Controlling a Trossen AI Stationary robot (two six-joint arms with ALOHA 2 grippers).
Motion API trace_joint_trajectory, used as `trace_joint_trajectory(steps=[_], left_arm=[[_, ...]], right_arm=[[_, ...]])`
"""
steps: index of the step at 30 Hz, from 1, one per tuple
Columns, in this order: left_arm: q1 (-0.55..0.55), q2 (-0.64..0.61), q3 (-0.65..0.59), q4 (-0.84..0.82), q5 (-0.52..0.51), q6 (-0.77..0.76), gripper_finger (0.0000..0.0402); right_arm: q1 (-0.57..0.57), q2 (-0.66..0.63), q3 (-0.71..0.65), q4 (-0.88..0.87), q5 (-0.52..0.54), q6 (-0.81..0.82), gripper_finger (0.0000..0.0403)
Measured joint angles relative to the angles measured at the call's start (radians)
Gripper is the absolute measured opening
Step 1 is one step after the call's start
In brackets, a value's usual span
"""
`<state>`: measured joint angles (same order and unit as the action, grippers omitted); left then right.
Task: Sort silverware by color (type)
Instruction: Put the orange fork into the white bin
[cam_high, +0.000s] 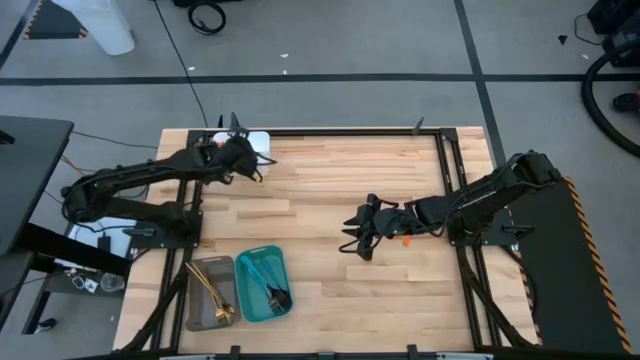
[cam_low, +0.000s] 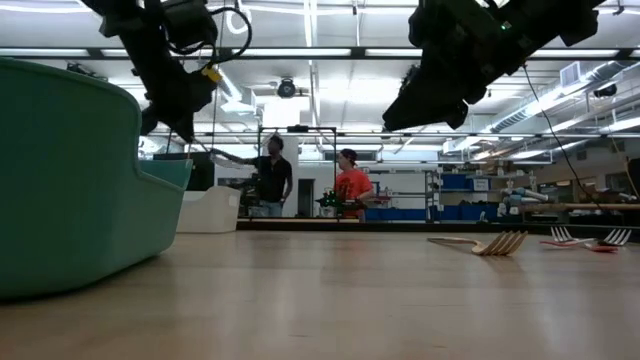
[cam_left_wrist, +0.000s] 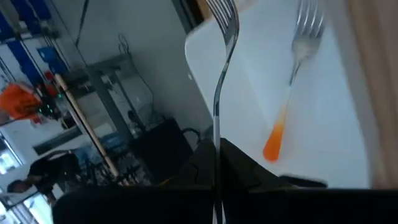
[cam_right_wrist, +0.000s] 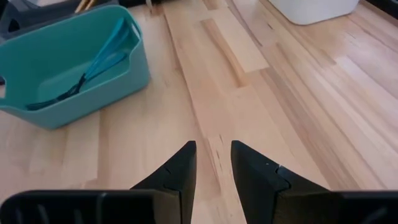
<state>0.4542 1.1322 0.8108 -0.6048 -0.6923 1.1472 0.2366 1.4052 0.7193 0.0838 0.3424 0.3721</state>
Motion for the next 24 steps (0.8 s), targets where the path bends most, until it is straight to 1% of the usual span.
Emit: trace_joint_trajectory(steps=[7, 12, 15, 19, 22, 24], left_arm=[[0.093, -0.001, 0.000, -0.064, 0.010, 0.057, 0.0009], [0.112, 0.004, 0.000, -0.061, 0.022, 0.093, 0.0009], [0.112, 0.033, 0.000, -0.066, 0.028, 0.097, 0.0009], [0.112, 0.101, 0.000, -0.055, 0.028, 0.107, 0.0009], [0.128, 0.140, 0.000, -0.051, 0.020, 0.107, 0.0009], [0.138, 0.159, 0.000, -0.050, 0.034, 0.106, 0.0009]], right_arm=[[0.000, 0.000, 0.000, 0.006, -0.011, 0.000, 0.0110], [0.000, 0.000, 0.000, 0.007, -0.011, -0.004, 0.0110], [0.000, 0.000, 0.000, 0.020, -0.012, -0.006, 0.0110], [0.000, 0.000, 0.000, 0.028, -0.023, -0.007, 0.0110], [0.005, 0.000, 0.000, 0.028, -0.023, -0.007, 0.0110], [0.010, 0.000, 0.000, 0.027, -0.023, -0.008, 0.0110]])
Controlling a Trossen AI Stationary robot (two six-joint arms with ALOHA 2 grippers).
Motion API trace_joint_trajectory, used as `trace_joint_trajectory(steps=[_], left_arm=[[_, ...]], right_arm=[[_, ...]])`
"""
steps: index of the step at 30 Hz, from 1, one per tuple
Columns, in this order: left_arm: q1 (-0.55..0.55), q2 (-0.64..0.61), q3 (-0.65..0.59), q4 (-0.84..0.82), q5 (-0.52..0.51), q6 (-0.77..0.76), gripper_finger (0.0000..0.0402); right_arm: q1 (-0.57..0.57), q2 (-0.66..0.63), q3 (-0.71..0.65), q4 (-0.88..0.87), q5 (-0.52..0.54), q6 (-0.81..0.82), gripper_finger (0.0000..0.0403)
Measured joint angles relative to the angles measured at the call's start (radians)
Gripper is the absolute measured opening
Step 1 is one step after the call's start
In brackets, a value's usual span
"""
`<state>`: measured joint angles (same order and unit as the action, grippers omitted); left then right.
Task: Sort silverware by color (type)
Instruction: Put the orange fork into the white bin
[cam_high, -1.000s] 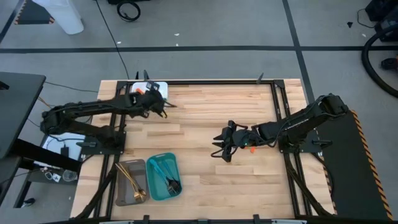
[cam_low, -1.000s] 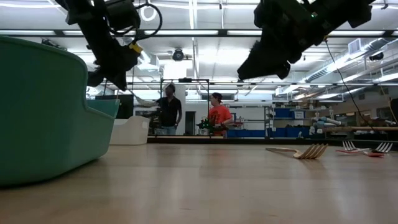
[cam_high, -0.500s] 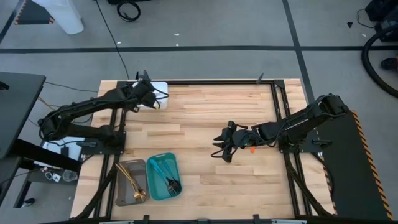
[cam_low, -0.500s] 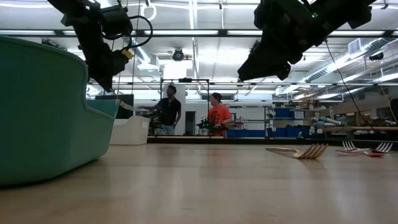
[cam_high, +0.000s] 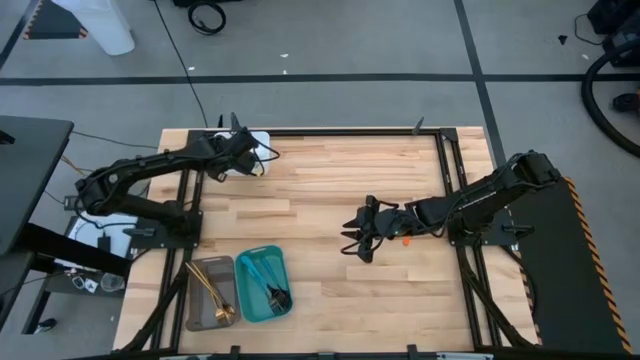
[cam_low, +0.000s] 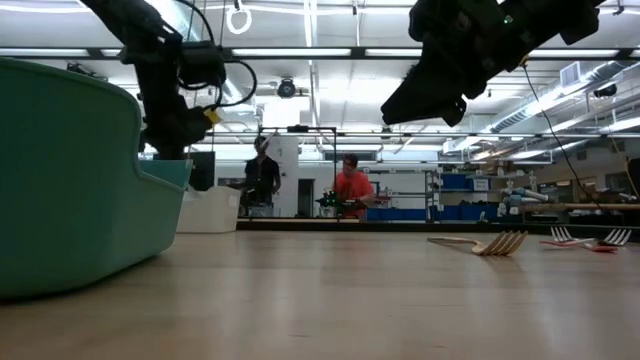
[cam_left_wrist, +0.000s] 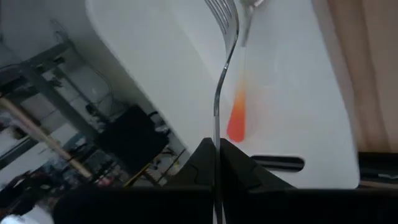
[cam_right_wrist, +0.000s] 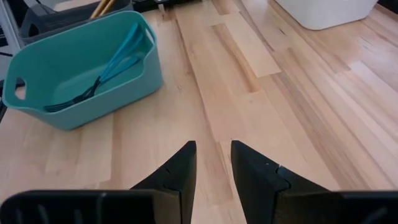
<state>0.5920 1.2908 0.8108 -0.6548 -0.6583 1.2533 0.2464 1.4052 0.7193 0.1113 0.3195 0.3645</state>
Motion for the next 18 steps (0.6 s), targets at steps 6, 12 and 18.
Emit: trace_joint_trajectory(steps=[6, 12, 18], left_arm=[[0.023, 0.044, 0.000, 0.030, 0.033, -0.015, 0.0010], [0.040, 0.083, 0.000, 0.077, 0.070, -0.025, 0.0015], [0.058, 0.111, 0.000, 0.087, 0.070, -0.088, 0.0069]], right_arm=[[0.003, 0.000, 0.000, 0.000, 0.000, 0.000, 0.0110], [0.003, 0.000, 0.000, 0.005, 0.000, 0.000, 0.0110], [0.003, 0.000, 0.000, 0.012, 0.000, 0.000, 0.0110]])
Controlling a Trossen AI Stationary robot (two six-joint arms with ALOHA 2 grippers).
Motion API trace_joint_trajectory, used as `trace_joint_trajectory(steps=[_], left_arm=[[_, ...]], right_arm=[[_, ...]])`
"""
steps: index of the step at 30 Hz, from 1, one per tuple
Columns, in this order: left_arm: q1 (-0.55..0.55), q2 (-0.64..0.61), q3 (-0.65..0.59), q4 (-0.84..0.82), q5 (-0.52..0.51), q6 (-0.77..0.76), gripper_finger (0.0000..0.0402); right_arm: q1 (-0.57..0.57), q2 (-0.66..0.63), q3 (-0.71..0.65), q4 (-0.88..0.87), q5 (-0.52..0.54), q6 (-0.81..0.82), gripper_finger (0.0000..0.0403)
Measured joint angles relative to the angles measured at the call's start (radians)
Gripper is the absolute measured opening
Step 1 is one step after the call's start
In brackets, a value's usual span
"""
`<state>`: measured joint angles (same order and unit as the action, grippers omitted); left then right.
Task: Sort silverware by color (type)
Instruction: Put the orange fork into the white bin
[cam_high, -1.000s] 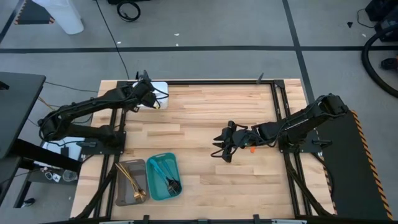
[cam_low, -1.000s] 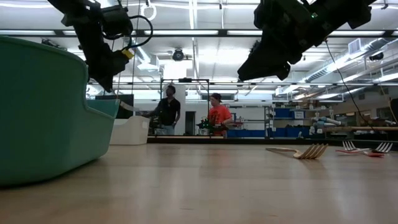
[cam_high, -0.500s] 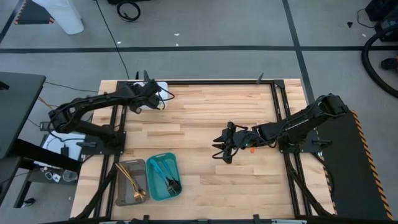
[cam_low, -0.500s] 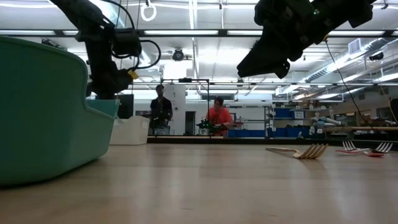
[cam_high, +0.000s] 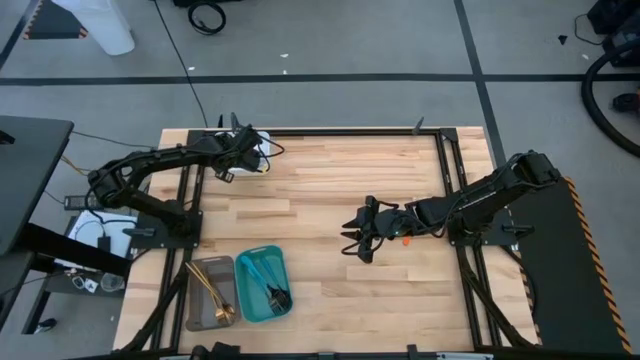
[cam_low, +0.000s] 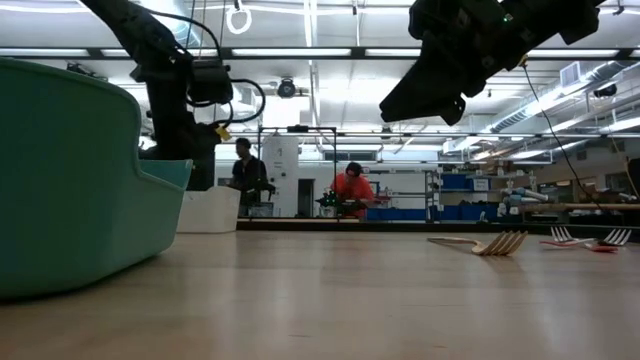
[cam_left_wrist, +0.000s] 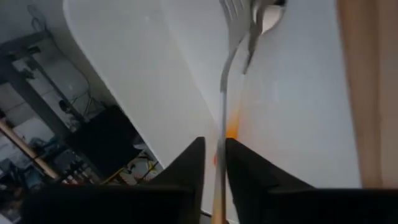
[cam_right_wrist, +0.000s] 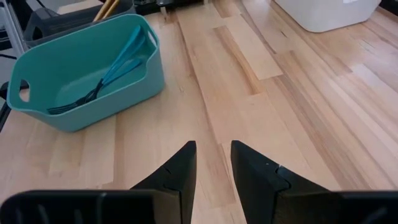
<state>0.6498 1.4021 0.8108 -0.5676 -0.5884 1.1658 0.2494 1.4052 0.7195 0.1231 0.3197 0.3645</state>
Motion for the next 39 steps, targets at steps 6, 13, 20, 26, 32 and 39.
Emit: trace_joint_trajectory(steps=[6, 13, 20, 26, 32, 39], left_arm=[[-0.001, -0.002, 0.000, 0.042, -0.034, -0.007, 0.0123], [-0.040, -0.011, 0.000, -0.024, 0.033, -0.012, 0.0136], [-0.103, -0.119, 0.000, -0.020, 0.119, -0.065, 0.0136], [-0.098, -0.206, 0.001, -0.055, 0.114, -0.124, 0.0136], [0.014, -0.171, 0.001, -0.157, 0.110, -0.150, 0.0136], [0.078, -0.099, 0.001, -0.180, 0.183, -0.164, 0.0134]], right_arm=[[0.000, 0.000, 0.000, 0.006, 0.000, -0.001, 0.0110], [0.000, 0.000, 0.000, -0.011, 0.000, -0.025, 0.0110], [-0.016, 0.000, 0.000, -0.157, -0.001, -0.025, 0.0110], [-0.038, 0.000, 0.000, -0.214, -0.001, -0.004, 0.0100], [-0.038, 0.000, 0.000, -0.134, -0.007, -0.039, 0.0088], [-0.038, 0.000, 0.001, -0.107, -0.007, -0.069, 0.0086]])
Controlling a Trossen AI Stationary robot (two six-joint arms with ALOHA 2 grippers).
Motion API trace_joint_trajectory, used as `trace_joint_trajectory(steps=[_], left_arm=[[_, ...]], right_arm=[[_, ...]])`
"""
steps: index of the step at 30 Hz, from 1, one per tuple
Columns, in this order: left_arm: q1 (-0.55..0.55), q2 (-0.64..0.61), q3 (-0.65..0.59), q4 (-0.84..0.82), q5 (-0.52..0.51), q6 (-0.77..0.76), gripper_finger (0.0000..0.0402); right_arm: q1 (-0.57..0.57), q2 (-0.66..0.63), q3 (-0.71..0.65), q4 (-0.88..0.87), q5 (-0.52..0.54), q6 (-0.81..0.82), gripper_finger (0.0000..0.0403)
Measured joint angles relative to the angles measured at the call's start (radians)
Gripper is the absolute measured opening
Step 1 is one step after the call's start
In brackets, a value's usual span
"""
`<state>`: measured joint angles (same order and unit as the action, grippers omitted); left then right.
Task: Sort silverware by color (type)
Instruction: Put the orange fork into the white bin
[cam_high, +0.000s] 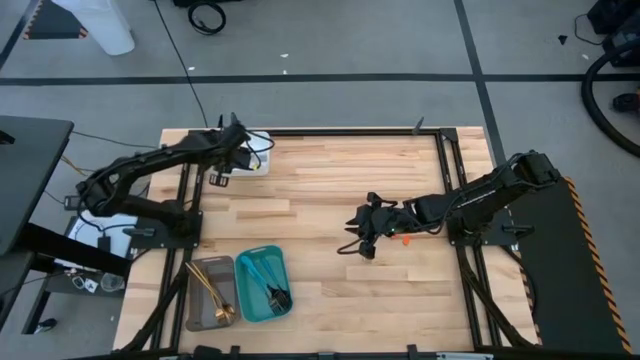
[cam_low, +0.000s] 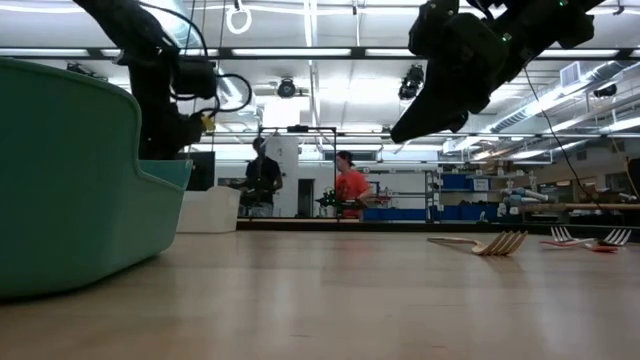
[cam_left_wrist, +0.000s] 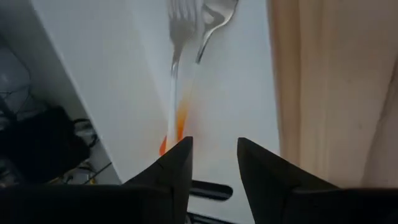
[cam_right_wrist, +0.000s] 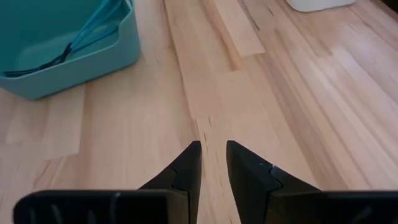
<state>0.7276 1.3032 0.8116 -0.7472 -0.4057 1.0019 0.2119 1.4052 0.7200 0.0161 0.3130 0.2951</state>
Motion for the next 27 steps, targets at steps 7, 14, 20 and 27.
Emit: trace_joint_trajectory(steps=[7, 14, 20, 27], left_arm=[[0.051, 0.091, 0.000, -0.003, -0.008, 0.004, 0.0105], [0.107, 0.143, 0.000, 0.018, -0.056, -0.004, 0.0078], [0.112, 0.152, 0.000, 0.032, -0.093, -0.104, 0.0068], [0.112, 0.152, 0.000, 0.077, -0.094, -0.131, 0.0069]], right_arm=[[0.000, 0.000, 0.000, 0.011, 0.000, -0.010, 0.0085], [0.000, 0.000, 0.000, 0.022, 0.000, -0.010, 0.0085], [0.000, 0.000, 0.000, 0.050, 0.000, -0.011, 0.0085], [0.000, 0.000, 0.000, 0.066, 0.000, -0.027, 0.0085]])
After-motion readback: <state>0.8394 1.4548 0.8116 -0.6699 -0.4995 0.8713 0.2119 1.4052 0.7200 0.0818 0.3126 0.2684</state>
